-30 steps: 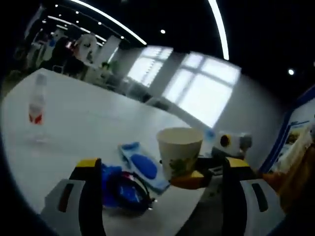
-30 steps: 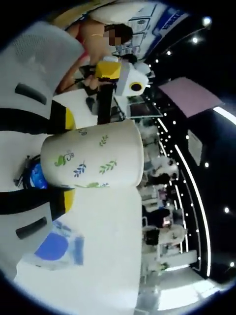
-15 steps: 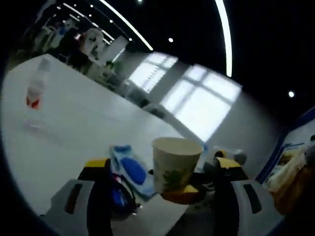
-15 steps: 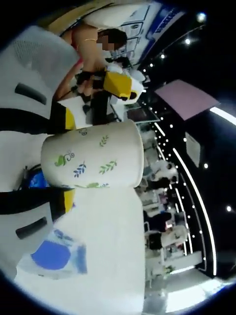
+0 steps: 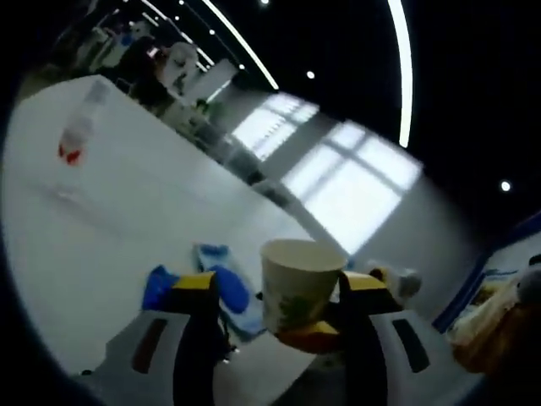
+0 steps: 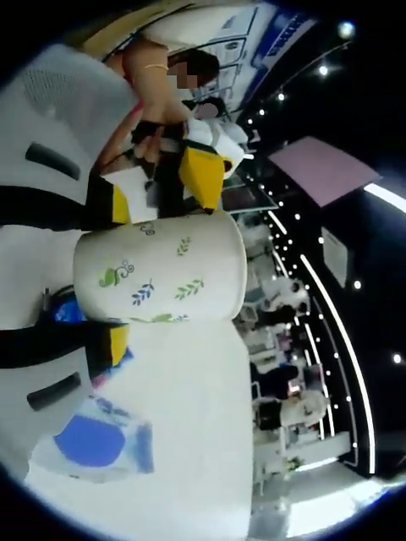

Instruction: Arrange the tabletop items into an orderly group along one side of the table until the central work area is clear of visible clutter.

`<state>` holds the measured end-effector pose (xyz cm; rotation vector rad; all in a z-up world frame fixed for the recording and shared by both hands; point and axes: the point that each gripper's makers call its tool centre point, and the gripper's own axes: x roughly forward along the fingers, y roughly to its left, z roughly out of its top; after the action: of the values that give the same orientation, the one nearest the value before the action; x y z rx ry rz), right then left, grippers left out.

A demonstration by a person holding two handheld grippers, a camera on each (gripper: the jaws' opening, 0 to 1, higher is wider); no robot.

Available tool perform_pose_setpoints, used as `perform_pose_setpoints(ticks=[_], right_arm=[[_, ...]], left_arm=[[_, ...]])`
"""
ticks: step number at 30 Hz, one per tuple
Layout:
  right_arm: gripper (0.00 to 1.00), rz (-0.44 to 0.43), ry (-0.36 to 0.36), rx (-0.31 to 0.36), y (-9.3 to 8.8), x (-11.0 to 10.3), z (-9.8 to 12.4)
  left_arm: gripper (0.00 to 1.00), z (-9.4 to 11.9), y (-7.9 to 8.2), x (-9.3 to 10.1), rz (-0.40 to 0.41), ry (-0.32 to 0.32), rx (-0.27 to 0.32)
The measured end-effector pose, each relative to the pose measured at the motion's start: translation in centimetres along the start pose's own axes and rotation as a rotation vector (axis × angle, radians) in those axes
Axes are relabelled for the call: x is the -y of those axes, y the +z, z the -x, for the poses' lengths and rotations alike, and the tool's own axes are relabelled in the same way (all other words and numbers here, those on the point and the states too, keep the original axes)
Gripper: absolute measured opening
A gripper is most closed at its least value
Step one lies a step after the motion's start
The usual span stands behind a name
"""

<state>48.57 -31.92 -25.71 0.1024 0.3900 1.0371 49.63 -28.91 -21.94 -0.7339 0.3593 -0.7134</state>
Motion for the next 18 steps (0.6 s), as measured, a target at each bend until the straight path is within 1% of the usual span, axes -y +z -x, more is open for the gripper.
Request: perform_pose_setpoints(ticks=[5, 11, 18], right_arm=[[0.41, -0.003, 0.003, -0.001, 0.0, -0.1, 0.0], [0.41, -0.011, 0.009, -0.005, -0.1, -0.2, 0.0], [0.41, -0.020, 0.054, -0.026, -0.6, -1.1, -0.2]], left_arm=[[0.52, -0.3, -0.5, 0.6, -0.038, -0.015, -0.027], [0.48, -0.7, -0.9, 0.9, -0.046, -0.033, -0.048], [0.44, -0.9, -1.5, 1.4, -0.076, -0.051, -0.076]])
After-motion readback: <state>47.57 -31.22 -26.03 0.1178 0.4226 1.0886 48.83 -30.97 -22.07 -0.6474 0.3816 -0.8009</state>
